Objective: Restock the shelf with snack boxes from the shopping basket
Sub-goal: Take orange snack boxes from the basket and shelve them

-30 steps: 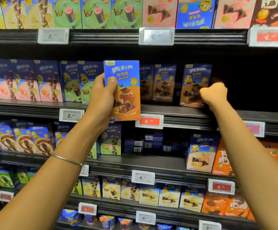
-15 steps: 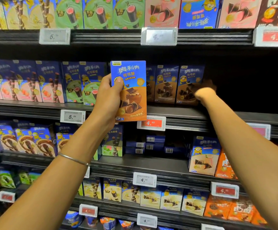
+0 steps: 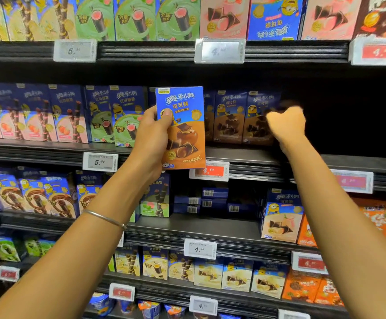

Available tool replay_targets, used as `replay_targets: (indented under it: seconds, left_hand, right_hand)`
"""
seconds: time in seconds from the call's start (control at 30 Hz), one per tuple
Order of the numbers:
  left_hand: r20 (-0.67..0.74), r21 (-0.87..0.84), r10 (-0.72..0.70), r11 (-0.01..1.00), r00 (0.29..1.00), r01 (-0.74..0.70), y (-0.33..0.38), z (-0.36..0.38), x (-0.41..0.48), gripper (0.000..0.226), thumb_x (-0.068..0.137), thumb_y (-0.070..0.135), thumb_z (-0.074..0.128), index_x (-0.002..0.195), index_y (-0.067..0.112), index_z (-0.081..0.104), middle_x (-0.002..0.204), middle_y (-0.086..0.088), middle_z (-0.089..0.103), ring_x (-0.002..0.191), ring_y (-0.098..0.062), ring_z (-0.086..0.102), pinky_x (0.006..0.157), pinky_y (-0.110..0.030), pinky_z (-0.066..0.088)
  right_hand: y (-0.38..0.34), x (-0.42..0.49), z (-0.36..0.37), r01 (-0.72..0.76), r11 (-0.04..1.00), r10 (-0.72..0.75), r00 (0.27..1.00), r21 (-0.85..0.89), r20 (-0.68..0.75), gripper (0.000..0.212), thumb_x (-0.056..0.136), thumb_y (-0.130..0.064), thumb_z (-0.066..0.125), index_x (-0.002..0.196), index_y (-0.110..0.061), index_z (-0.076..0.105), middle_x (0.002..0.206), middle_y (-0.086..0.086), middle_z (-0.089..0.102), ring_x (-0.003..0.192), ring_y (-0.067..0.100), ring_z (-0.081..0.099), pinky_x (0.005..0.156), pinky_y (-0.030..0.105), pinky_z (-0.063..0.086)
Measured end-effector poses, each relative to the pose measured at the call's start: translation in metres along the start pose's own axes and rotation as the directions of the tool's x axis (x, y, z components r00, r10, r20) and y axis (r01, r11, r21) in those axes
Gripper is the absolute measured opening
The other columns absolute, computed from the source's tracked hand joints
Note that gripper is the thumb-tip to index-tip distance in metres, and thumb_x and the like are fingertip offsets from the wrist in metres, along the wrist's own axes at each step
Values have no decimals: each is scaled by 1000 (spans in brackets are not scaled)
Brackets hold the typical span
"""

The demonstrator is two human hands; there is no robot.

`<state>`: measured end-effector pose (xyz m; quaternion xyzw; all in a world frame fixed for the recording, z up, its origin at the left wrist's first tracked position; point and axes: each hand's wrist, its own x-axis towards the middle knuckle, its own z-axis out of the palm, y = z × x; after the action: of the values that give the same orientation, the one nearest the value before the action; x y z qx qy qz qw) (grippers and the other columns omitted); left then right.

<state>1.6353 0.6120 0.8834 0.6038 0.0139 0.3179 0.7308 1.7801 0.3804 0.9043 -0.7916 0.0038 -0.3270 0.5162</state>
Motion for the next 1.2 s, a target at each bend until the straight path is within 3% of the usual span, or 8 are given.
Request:
replay_targets:
  seconds: [0.1,0.23,0.43,0.53,0.67,0.83,0.97,1.2]
  left_hand:
    - [35,-34,-14,999,999,15,1,15,2,25,111,28,50,132,15,57,92,8,80,77,-13,80,58,-29,61]
    - [98,-28,-16,999,995,19,1,41,8,27,111,26,51,133,12,57,107,-3,79,80,-16,79,69,-35,63]
    - [125,57,36,997,992,-43,8,67,18,20,112,24,49,126,11,56,112,-8,75,81,-15,77,66,-31,64]
    - [165,227,93,965,982,-130,8,70,21,27,112,28,48,132,10,52,126,-12,70,108,-28,74,90,-48,63]
    - [291,709,358,542,887,-451,3,46,29,59,107,39,54,157,12,37,152,-12,52,138,-31,50,110,-49,45]
    - [426,899,479,-133,767,-417,12,6,54,55,102,49,51,144,13,52,132,-17,59,123,-39,52,100,-52,40]
    - [440,897,438,-246,784,-366,24,-12,73,53,105,54,43,129,9,59,124,-23,64,118,-44,55,106,-57,37]
    - [442,893,377,-277,814,-356,30,-22,92,60,105,60,35,130,14,64,120,-23,68,117,-45,59,107,-59,35]
  right_hand:
    - [-24,-40,-12,66,918,-135,979,391,151,24,96,-32,67,112,-14,65,109,10,72,98,18,69,82,38,58]
    - [-39,-70,-16,-68,872,-199,855,484,479,42,93,-39,72,128,-20,59,118,1,71,104,13,72,86,38,60]
    - [-39,-76,-11,-48,889,-203,850,455,487,47,90,-29,77,130,-20,54,106,-3,76,96,10,75,78,35,61]
    - [-37,-72,-6,-29,889,-203,870,456,449,41,90,-23,77,126,-20,56,100,-3,77,90,8,76,74,34,62]
    - [-31,-54,6,-33,918,-135,911,396,389,40,89,-19,77,123,-14,56,108,4,73,96,18,74,83,44,63]
    - [-21,-40,38,43,982,-106,929,182,354,34,88,-25,77,103,-14,49,103,4,61,90,19,64,70,39,60]
    - [-22,-34,61,147,989,-134,947,-24,293,31,88,-27,72,84,-18,43,80,-6,47,67,7,44,50,27,35]
    - [-32,-28,87,103,985,-57,951,-138,304,24,88,-18,62,69,-16,48,77,3,52,72,24,54,67,35,51]
